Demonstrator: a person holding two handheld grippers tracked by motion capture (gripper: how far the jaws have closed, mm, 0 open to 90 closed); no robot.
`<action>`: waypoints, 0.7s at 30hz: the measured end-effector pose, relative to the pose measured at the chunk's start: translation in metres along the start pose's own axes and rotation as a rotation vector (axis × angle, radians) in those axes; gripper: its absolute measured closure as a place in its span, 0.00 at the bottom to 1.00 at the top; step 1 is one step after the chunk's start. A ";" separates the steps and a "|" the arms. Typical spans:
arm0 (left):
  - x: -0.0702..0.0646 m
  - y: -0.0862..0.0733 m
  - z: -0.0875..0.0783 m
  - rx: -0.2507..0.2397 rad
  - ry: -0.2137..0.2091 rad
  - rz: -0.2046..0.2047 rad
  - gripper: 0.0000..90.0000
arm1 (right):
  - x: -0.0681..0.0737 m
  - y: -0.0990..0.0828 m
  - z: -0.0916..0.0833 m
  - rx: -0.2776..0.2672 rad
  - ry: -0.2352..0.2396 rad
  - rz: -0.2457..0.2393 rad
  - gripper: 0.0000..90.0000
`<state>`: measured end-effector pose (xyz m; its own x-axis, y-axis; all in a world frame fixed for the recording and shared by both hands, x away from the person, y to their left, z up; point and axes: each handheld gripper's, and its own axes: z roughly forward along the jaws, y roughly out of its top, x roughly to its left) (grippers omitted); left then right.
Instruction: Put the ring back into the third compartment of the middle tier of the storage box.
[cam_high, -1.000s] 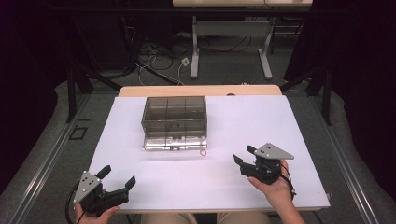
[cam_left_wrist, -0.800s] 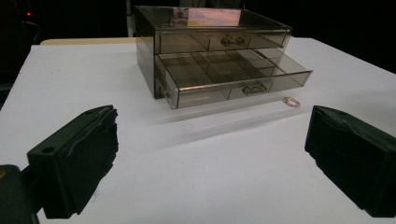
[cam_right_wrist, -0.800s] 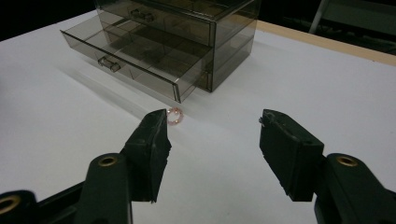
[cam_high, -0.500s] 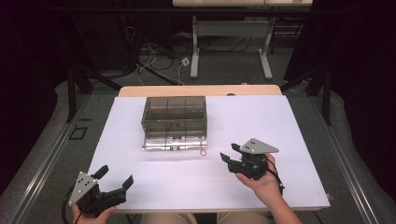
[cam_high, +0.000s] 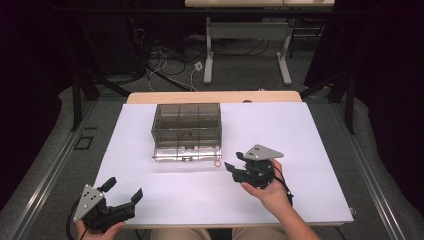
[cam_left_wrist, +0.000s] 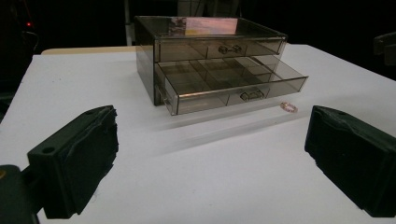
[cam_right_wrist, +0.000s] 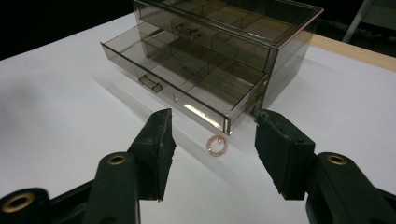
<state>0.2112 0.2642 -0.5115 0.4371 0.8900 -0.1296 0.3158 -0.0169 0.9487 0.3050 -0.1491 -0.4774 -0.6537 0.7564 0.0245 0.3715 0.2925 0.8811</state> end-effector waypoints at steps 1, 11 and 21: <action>0.000 0.000 0.000 0.000 0.000 0.000 0.03 | 0.001 0.000 0.001 0.011 0.003 -0.002 0.53; 0.002 -0.005 0.003 0.002 -0.005 -0.038 0.03 | 0.006 0.001 0.014 0.010 0.013 -0.001 0.55; -0.006 -0.010 0.009 0.041 0.029 0.022 0.03 | 0.009 0.002 0.027 0.037 0.018 -0.013 0.58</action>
<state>0.2134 0.2545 -0.5227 0.4197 0.9022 -0.0993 0.3408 -0.0552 0.9385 0.3173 -0.1262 -0.4880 -0.6704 0.7417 0.0225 0.3873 0.3239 0.8632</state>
